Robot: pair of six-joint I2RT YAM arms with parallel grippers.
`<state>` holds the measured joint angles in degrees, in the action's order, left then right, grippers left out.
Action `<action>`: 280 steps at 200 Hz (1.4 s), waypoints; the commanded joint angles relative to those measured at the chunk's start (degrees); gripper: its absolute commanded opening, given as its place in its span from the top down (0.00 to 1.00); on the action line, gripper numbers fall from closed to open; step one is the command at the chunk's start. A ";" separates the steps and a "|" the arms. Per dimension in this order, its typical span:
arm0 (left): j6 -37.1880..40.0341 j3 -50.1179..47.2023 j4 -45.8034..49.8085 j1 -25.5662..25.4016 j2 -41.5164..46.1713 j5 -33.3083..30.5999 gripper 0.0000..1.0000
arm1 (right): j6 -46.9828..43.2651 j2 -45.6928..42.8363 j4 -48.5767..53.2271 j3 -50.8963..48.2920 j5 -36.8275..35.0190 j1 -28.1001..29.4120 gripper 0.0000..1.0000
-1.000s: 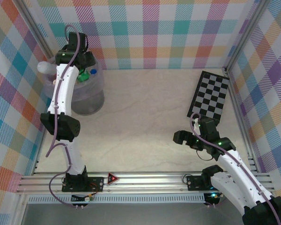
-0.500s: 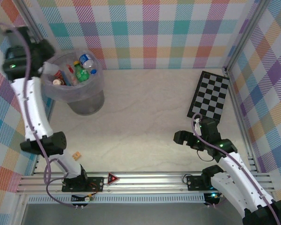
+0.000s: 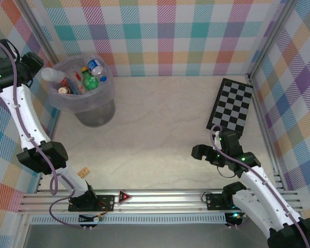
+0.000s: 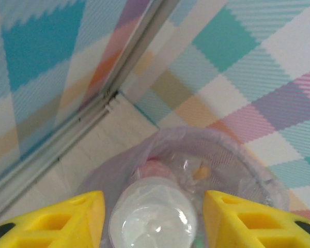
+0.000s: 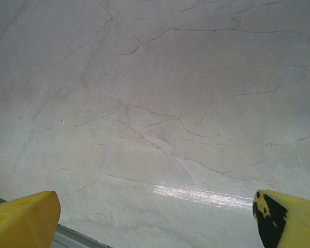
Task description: Put the plastic bottles in the bin
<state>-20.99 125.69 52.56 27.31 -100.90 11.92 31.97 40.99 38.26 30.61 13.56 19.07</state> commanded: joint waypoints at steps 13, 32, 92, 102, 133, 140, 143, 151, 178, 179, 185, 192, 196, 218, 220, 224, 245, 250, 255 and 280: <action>0.30 -9.17 -5.91 -0.70 4.93 4.43 0.53 | 0.38 1.11 -0.70 0.17 0.64 -0.37 0.04; 1.53 -13.99 -6.51 -1.79 7.21 4.25 0.57 | 0.01 2.31 -1.15 0.57 1.42 -0.42 0.04; 4.86 -23.37 -7.40 -5.23 14.16 0.85 0.64 | 0.20 2.16 -1.64 0.43 1.74 -0.36 0.04; 5.77 -22.99 -6.13 -6.30 13.66 0.28 0.64 | 0.29 2.29 -1.92 0.28 1.97 -0.36 0.04; 7.06 -22.03 -4.90 -7.57 13.22 -2.28 0.65 | 0.54 2.10 -1.88 0.39 2.16 -0.35 0.04; 6.98 -21.68 -5.41 -7.52 13.89 -3.32 0.65 | 0.43 1.86 -1.56 0.50 2.05 -0.37 0.04; 6.94 -21.51 -5.75 -7.47 14.23 -3.65 0.65 | 0.40 1.83 -1.35 0.57 1.99 -0.40 0.04; 6.06 -20.86 -6.57 -7.12 14.92 -4.48 0.64 | 0.29 1.59 -0.85 0.78 1.62 -0.36 0.04; 2.21 -15.88 -6.50 -4.15 14.06 -4.61 0.53 | 0.15 1.02 -0.24 0.83 0.92 -0.36 0.04; 2.11 -15.63 -6.41 -3.95 13.93 -4.53 0.52 | 0.18 1.02 -0.27 0.80 0.89 -0.36 0.04; 1.57 -14.19 -5.71 -3.25 12.97 -4.23 0.49 | 0.32 1.08 -0.41 0.60 0.94 -0.35 0.04; 1.07 -12.62 -5.05 -2.49 11.45 -3.85 0.47 | 0.45 1.15 -0.77 0.35 1.19 -0.39 0.04; 0.82 -11.92 -4.84 -2.14 10.66 -3.42 0.47 | 0.59 1.27 -0.94 0.25 1.34 -0.36 0.04; 0.04 -8.42 -4.18 -1.69 6.27 -1.91 0.46 | 0.73 1.61 -1.51 -0.31 1.61 -0.37 0.04; 0.02 -8.17 -4.23 -1.70 5.94 -1.84 0.46 | 0.73 1.50 -1.52 -0.29 1.57 -0.35 0.04; -0.07 -7.73 -4.26 -1.68 5.20 -1.74 0.47 | 0.73 1.54 -1.49 -0.33 1.56 -0.36 0.04; -0.66 -7.21 -6.59 -1.73 2.49 0.63 0.52 | 0.51 1.29 -0.94 -0.20 1.06 -0.37 0.04; -0.66 -7.13 -7.15 -1.89 2.10 1.59 0.53 | 0.52 1.20 -0.87 -0.23 0.79 -0.39 0.04; -0.65 -7.00 -7.30 -2.23 1.55 1.78 0.54 | 0.55 1.26 -0.94 -0.28 0.68 -0.35 0.04; 2.27 -5.73 -6.06 -4.73 -0.50 0.85 0.57 | 0.74 1.78 -1.50 -0.45 0.91 -0.35 0.04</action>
<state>-20.47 118.02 46.37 24.80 -100.53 11.40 32.23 42.59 37.32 30.61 14.39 19.05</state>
